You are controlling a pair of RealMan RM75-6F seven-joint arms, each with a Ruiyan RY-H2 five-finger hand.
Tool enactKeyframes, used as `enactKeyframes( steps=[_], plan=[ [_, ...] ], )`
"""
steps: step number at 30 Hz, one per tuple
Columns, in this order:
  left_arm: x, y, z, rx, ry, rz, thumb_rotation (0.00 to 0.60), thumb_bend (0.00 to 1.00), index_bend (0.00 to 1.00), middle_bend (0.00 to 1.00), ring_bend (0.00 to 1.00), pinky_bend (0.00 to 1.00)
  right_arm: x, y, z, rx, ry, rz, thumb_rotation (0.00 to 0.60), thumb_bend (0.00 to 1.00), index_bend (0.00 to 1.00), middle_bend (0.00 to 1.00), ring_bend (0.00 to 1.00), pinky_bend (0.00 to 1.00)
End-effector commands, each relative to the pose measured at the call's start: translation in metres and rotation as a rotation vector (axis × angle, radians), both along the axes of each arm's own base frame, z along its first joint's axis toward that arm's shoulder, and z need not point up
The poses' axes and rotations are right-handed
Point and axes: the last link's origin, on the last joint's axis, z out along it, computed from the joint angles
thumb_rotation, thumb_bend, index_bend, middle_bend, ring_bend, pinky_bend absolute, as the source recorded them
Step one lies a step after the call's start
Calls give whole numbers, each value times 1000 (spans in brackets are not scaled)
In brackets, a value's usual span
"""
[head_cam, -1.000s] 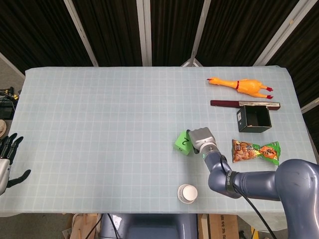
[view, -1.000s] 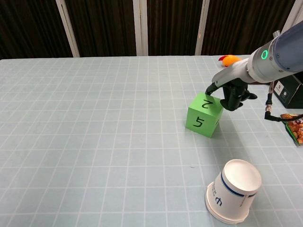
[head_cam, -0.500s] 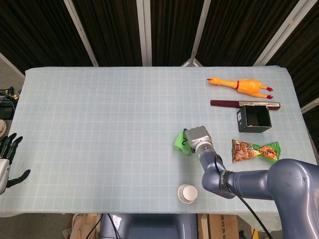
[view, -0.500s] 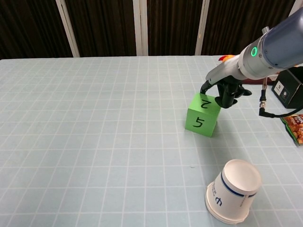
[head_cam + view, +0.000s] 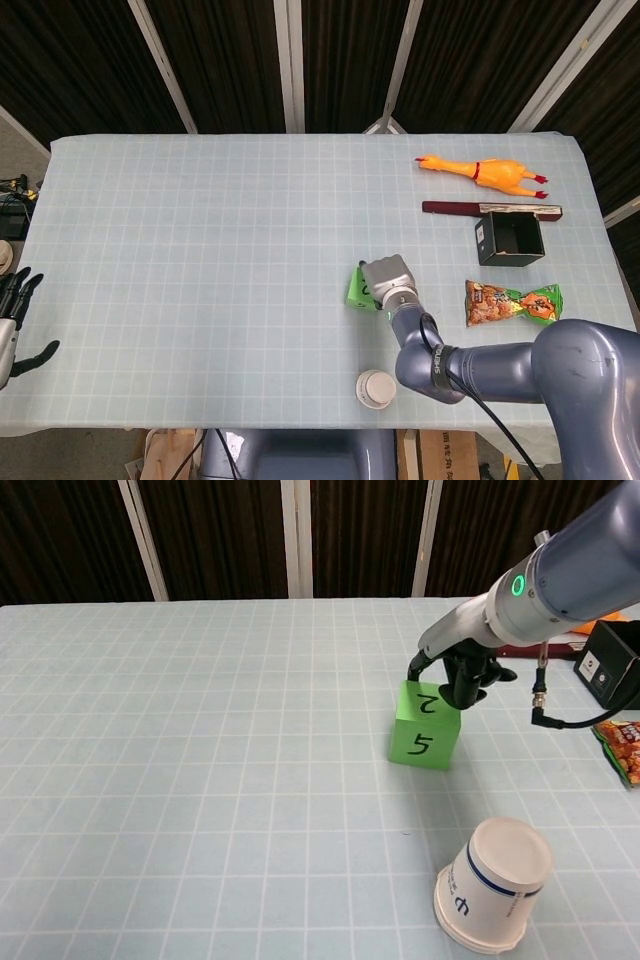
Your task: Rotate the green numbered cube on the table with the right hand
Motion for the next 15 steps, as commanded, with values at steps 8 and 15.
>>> enactKeyframes(
  steps=[8,15],
  plan=[
    [0,0,1,1,-5,2,600,268,0,0,0,12,10,8,-3,27,6,19,600,779,160,834,867,763],
    [0,0,2,1,-6,0,600,269,0,0,0,12,16,13,-2,40,14,29,600,779,183,834,867,763]
  ],
)
